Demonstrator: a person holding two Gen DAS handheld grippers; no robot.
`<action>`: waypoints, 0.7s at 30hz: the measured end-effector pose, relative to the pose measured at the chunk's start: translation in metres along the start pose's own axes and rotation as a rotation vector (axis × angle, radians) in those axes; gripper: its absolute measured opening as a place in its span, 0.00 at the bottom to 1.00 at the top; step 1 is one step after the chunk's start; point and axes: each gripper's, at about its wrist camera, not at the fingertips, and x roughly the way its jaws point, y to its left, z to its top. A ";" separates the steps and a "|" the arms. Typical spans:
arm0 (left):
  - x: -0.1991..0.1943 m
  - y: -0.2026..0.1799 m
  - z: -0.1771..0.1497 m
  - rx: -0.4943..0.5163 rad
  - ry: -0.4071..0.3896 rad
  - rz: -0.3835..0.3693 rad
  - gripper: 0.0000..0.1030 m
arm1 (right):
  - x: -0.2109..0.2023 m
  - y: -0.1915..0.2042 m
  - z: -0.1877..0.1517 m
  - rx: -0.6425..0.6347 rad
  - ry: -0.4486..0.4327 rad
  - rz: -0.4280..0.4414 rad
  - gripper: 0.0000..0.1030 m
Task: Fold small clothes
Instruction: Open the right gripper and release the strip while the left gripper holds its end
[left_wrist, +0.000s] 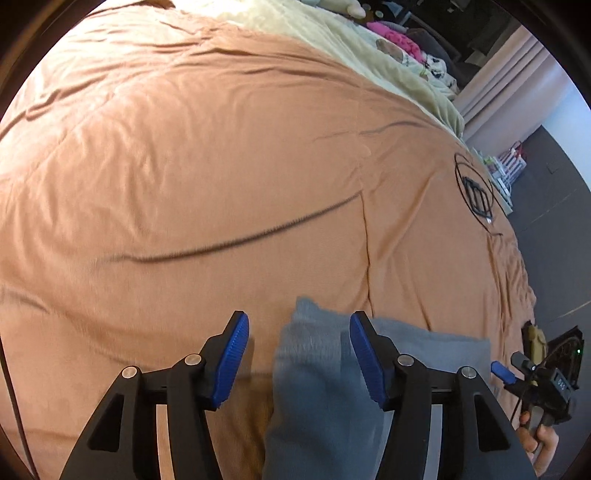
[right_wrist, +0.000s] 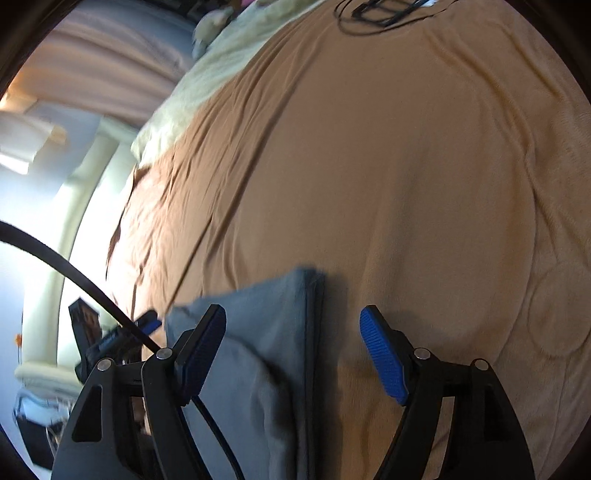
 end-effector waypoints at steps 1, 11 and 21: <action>0.000 0.001 -0.003 0.003 0.008 0.001 0.57 | 0.000 0.001 -0.002 -0.013 0.010 0.001 0.72; -0.005 0.010 -0.037 0.005 0.097 -0.026 0.57 | 0.002 -0.009 -0.012 -0.056 0.072 0.112 0.72; -0.004 0.019 -0.058 -0.044 0.136 -0.046 0.57 | 0.005 -0.038 0.005 -0.039 0.135 0.120 0.71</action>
